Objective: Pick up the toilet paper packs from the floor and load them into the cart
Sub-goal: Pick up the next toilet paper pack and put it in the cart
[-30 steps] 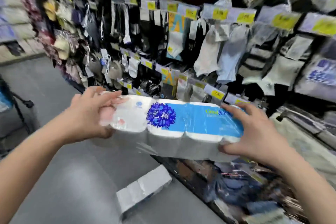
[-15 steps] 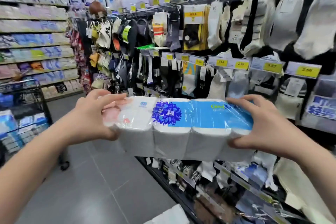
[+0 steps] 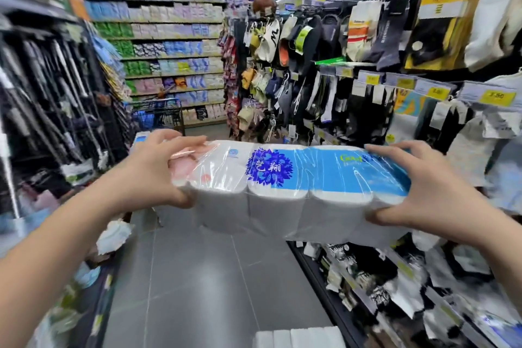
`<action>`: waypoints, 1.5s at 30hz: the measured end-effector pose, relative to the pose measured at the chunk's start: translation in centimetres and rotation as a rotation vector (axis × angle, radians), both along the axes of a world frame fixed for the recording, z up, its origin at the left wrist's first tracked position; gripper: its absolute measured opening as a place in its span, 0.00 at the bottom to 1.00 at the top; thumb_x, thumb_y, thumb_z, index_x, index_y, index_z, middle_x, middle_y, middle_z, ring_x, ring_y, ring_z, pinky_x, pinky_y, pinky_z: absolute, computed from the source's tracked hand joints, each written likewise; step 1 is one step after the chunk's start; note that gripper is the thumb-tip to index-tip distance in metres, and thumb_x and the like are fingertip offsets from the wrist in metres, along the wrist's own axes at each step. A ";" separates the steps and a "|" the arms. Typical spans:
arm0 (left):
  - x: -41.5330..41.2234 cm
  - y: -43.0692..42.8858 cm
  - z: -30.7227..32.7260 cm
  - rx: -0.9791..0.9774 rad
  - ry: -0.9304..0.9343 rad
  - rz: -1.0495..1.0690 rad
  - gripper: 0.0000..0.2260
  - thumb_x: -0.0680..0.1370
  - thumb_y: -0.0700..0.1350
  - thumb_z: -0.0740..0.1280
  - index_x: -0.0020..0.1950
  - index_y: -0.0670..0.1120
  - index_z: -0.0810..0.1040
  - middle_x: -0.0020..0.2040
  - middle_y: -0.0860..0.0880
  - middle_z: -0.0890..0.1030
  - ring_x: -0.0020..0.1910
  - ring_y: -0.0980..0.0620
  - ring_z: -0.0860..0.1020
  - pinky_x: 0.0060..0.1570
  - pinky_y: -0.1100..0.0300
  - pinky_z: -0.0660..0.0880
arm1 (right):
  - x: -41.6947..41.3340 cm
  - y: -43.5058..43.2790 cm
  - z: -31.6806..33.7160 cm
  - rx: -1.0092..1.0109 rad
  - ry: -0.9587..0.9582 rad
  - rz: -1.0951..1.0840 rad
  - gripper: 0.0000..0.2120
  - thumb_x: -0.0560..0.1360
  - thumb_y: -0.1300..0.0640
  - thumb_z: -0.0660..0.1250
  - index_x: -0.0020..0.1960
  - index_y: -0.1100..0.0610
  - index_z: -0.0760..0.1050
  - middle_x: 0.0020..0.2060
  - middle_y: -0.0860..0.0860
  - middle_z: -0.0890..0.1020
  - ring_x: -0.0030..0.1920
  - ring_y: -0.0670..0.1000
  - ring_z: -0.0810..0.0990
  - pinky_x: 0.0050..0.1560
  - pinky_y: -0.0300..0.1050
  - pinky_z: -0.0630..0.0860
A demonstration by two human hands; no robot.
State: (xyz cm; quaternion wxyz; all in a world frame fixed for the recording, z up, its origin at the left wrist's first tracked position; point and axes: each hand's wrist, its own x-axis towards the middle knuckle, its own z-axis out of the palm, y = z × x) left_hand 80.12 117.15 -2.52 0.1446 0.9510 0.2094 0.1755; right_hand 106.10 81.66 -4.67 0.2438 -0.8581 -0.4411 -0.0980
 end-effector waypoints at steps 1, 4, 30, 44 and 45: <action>-0.6 1.0 -0.3 0.000 -0.004 0.023 0.45 0.52 0.60 0.77 0.66 0.80 0.63 0.70 0.56 0.64 0.71 0.51 0.66 0.72 0.54 0.64 | 0.1 1.5 -0.1 -0.003 0.000 0.022 0.53 0.50 0.34 0.75 0.75 0.34 0.65 0.62 0.42 0.65 0.68 0.47 0.63 0.67 0.44 0.63; -2.0 4.6 -1.0 0.016 0.014 0.101 0.47 0.52 0.62 0.76 0.66 0.82 0.61 0.70 0.57 0.63 0.71 0.46 0.66 0.74 0.45 0.65 | 0.3 6.2 -0.4 -0.011 -0.001 0.075 0.53 0.51 0.35 0.76 0.75 0.33 0.64 0.64 0.42 0.65 0.68 0.47 0.63 0.67 0.44 0.64; -3.0 43.1 -3.0 -0.020 0.033 0.288 0.49 0.55 0.58 0.80 0.72 0.76 0.62 0.72 0.58 0.62 0.70 0.44 0.64 0.73 0.42 0.67 | 4.5 51.0 -2.1 -0.047 -0.013 0.254 0.51 0.55 0.41 0.81 0.75 0.33 0.63 0.66 0.41 0.65 0.68 0.46 0.62 0.66 0.43 0.63; 14.6 60.0 -4.4 -0.033 0.048 0.357 0.50 0.51 0.61 0.77 0.70 0.78 0.61 0.71 0.58 0.62 0.70 0.44 0.64 0.73 0.43 0.66 | 23.8 70.1 -4.3 -0.038 -0.016 0.310 0.52 0.54 0.38 0.79 0.75 0.34 0.63 0.66 0.42 0.65 0.68 0.47 0.62 0.65 0.40 0.61; 16.4 61.3 -4.3 -0.028 0.050 0.357 0.49 0.51 0.62 0.78 0.69 0.80 0.61 0.71 0.58 0.62 0.70 0.45 0.64 0.73 0.44 0.66 | 25.6 71.4 -4.2 -0.035 -0.013 0.309 0.52 0.54 0.38 0.79 0.75 0.35 0.63 0.66 0.42 0.65 0.68 0.47 0.62 0.65 0.40 0.61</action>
